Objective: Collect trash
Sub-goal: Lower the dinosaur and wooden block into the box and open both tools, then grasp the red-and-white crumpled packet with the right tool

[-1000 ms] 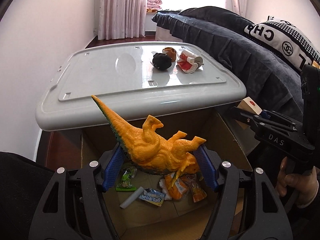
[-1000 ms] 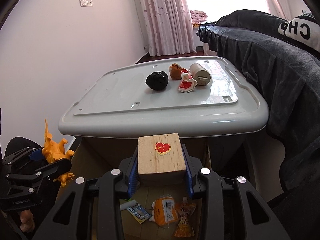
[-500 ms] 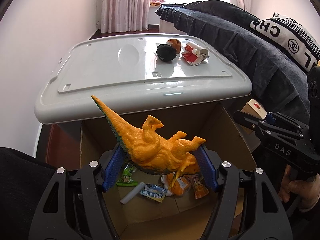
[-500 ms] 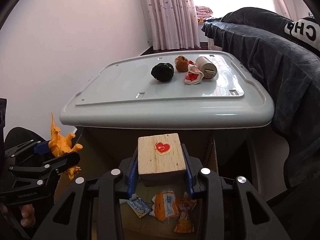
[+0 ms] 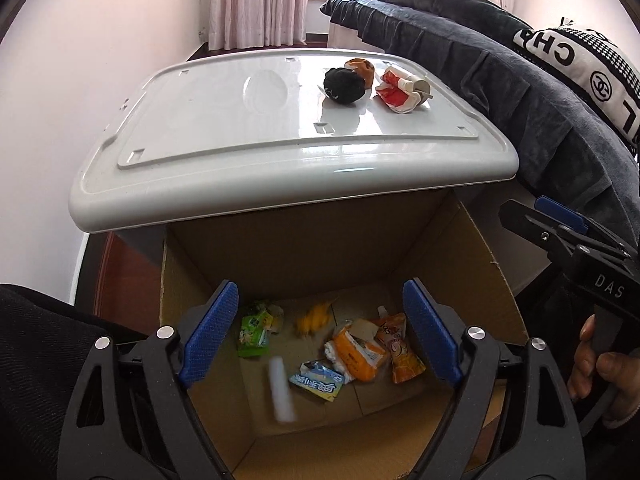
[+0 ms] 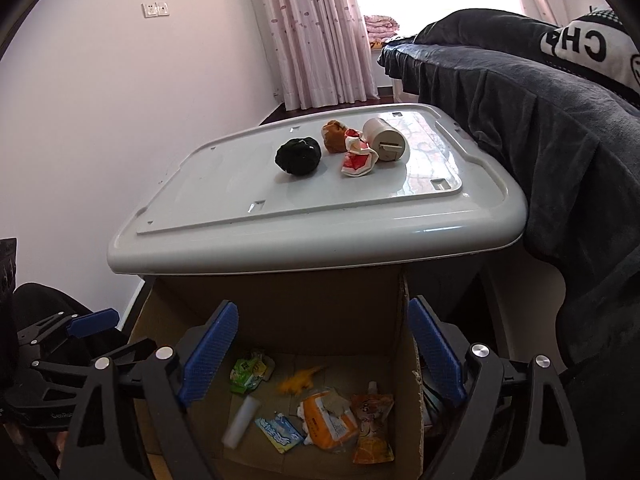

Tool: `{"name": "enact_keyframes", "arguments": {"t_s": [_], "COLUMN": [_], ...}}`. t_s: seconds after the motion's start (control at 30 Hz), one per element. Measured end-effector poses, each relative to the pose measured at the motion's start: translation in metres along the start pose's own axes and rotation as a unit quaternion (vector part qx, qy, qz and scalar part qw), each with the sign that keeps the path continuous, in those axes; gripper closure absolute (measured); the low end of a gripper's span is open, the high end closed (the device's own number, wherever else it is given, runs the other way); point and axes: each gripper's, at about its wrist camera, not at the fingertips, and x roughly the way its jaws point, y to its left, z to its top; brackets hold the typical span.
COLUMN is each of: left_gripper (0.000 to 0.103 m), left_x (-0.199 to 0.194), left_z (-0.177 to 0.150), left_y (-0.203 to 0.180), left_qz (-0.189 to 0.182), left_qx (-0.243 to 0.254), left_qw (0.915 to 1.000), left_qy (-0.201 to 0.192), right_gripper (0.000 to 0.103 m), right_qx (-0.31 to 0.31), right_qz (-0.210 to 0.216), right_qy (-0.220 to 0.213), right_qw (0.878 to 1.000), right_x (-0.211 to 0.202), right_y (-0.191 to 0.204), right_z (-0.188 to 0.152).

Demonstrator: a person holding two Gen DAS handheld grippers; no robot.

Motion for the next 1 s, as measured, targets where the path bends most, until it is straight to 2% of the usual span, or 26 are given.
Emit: {"name": "enact_keyframes", "arguments": {"t_s": [0.37,0.6,0.7,0.9,1.0], "left_gripper": [0.021,0.021,0.021,0.02,0.012], "left_x": [0.001,0.006,0.005,0.007,0.01], "left_z": [0.0,0.005,0.009,0.038,0.064], "left_y": [0.007,0.01,0.017,0.033,0.038], "left_qz": [0.002,-0.027,-0.045,-0.075,-0.076], "left_qx": [-0.015,-0.028,-0.048,-0.094,-0.108], "left_qw": [0.9999,0.9991,0.9978,0.9927,0.9912], "left_qy": [0.002,0.014,0.01,0.011,0.005], "right_gripper": [0.014,0.005,0.005,0.005,0.005], "right_qx": [0.008,0.016,0.025,0.028,0.018], "right_qz": [-0.004,-0.011,-0.006,0.002,-0.006], "right_qy": [0.0,-0.001,0.001,0.013,0.007], "right_qw": [1.0,1.0,1.0,1.0,1.0], "right_x": [0.002,0.003,0.004,0.017,0.022], "right_y": [-0.003,-0.006,-0.009,-0.013,-0.015], "right_z": [0.001,0.003,0.009,0.035,0.055]}}
